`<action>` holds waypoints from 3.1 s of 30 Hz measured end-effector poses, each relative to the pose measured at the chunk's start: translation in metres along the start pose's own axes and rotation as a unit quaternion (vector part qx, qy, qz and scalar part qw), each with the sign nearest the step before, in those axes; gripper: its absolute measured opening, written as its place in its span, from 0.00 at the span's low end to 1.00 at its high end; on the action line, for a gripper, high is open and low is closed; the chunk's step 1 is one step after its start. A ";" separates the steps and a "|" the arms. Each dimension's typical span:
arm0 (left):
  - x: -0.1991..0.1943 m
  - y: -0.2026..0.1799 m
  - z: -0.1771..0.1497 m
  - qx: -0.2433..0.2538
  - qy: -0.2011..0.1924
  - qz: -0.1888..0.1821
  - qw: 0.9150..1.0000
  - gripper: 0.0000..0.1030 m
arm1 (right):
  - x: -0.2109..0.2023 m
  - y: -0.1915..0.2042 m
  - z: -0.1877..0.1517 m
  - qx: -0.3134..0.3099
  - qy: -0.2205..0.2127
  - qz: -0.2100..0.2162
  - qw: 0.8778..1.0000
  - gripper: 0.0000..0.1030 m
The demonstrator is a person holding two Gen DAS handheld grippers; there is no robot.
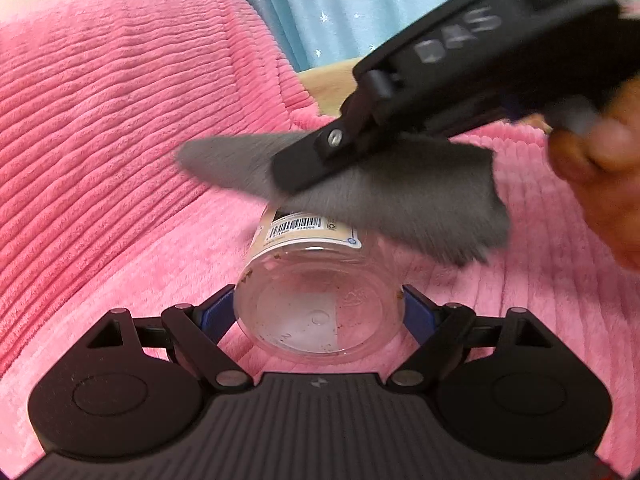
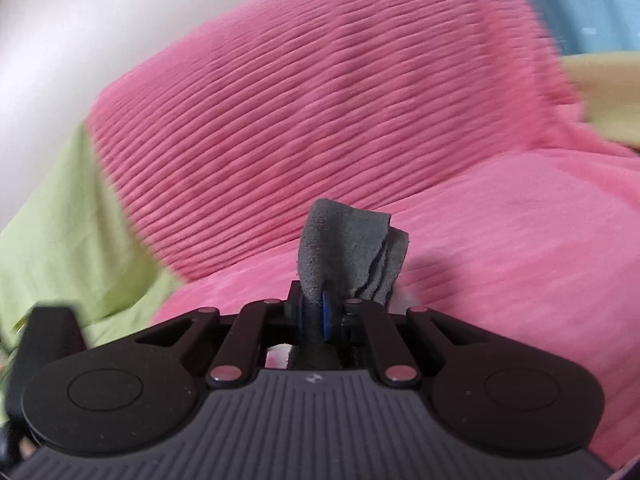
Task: Clean container
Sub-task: 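Rub the grey cloth across the jar's side with the right gripper, then turn the jar with the left gripper while the right gripper wipes the label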
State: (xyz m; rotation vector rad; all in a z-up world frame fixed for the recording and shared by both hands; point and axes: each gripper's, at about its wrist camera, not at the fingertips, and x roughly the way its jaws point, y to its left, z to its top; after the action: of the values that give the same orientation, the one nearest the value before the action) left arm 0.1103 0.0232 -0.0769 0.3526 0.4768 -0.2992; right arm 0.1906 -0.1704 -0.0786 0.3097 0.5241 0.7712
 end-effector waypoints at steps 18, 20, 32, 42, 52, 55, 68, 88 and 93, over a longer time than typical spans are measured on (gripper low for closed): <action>0.001 -0.001 -0.001 0.010 0.000 0.000 1.000 0.83 | -0.004 -0.013 -0.001 0.036 -0.008 -0.009 0.999 0.06; 0.002 0.003 -0.001 -0.002 0.004 -0.007 1.000 0.83 | -0.005 -0.010 -0.002 0.032 -0.007 -0.007 0.999 0.06; 0.007 0.018 0.001 -0.063 0.017 -0.031 0.997 0.82 | -0.007 -0.005 0.001 0.031 0.004 0.001 0.999 0.07; 0.007 0.006 0.001 -0.003 0.018 0.002 1.000 0.82 | -0.005 -0.002 -0.001 0.028 0.025 0.063 0.997 0.06; 0.009 0.001 0.000 0.013 0.018 0.006 1.000 0.82 | -0.005 0.008 -0.010 0.046 0.027 0.084 0.995 0.07; 0.009 0.000 -0.001 0.013 0.020 0.007 1.000 0.82 | -0.001 0.012 -0.006 0.007 0.028 0.080 0.996 0.06; 0.010 0.034 -0.002 -0.136 0.015 -0.069 0.988 0.83 | 0.000 -0.014 0.001 0.045 -0.010 0.012 0.999 0.06; 0.001 -0.006 0.003 0.018 -0.006 0.011 1.000 0.83 | -0.003 -0.011 -0.001 0.032 -0.004 0.012 0.999 0.07; 0.001 -0.006 0.002 0.022 -0.007 0.008 1.000 0.83 | -0.005 0.008 -0.009 0.022 0.033 0.091 0.995 0.07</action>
State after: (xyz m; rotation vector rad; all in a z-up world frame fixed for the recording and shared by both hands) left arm 0.1095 0.0164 -0.0767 0.3965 0.4533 -0.2973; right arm 0.1783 -0.1677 -0.0810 0.3775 0.5815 0.9508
